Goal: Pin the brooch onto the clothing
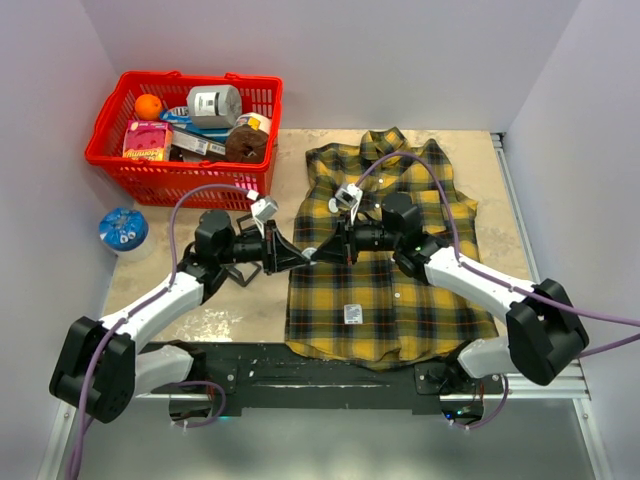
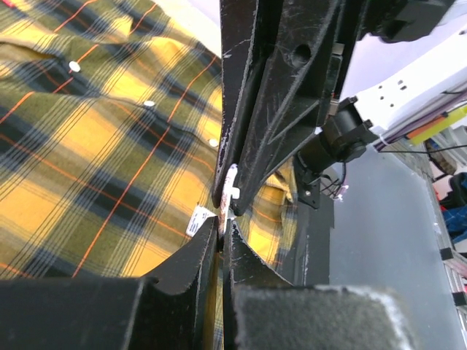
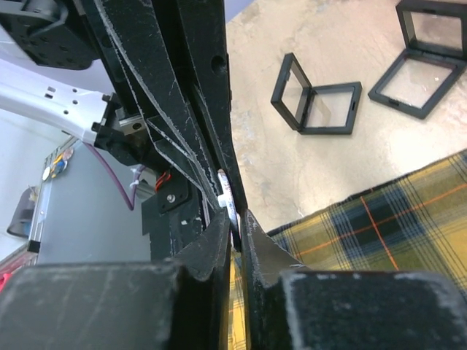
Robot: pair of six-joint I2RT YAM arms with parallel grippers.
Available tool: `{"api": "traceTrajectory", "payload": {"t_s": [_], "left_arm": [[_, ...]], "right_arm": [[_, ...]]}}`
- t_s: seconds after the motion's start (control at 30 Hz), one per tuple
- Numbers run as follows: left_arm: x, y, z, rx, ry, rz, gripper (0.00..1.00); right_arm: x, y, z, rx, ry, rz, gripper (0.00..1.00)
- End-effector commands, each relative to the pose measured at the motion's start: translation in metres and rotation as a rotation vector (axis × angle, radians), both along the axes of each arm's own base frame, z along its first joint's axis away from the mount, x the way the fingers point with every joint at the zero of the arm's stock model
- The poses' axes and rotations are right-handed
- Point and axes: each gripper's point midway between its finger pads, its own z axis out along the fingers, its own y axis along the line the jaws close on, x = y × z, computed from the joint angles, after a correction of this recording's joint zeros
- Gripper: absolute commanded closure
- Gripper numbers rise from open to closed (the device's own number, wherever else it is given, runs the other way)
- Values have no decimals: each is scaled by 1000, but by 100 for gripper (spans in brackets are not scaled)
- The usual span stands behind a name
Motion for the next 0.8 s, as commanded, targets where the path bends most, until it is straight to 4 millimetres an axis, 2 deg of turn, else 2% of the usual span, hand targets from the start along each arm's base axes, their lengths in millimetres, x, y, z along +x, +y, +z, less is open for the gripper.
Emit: {"api": "traceTrajectory", "payload": {"t_s": [0.0,0.07,0.1,0.17,0.23,0.43,0.53,0.57,0.63,0.67,0.7,0.73,0.77], "left_arm": [[7,-8,17,26,-107,16,100],[19,-2,12,57,-85,89,100],[24,2,11,63,-82,116,100],[32,7,8,82,-75,170,100],[37,11,7,98,-81,206,100],[51,24,4,161,-101,310,100],[59,31,1,200,-110,365,100],[62,33,0,213,-111,384,100],[72,39,1,247,-124,440,100],[76,40,-1,264,-123,454,100],[81,41,-2,291,-133,477,100],[87,40,6,311,-141,495,100],[92,37,1,347,-135,501,100]], "right_arm": [[7,7,20,23,-61,-31,80],[6,5,23,23,-76,-34,71],[8,2,23,14,-75,-51,60],[8,-2,30,13,-104,-72,49],[10,-8,35,4,-125,-105,42],[14,-24,50,-1,-165,-205,34],[23,-34,58,-11,-189,-286,32],[32,-40,63,-20,-207,-353,31],[44,-51,57,-79,-199,-438,30],[50,-55,63,-94,-213,-476,30],[61,-65,55,-152,-210,-550,30],[65,-68,56,-176,-228,-568,31],[69,-70,60,-183,-237,-586,31]]}}
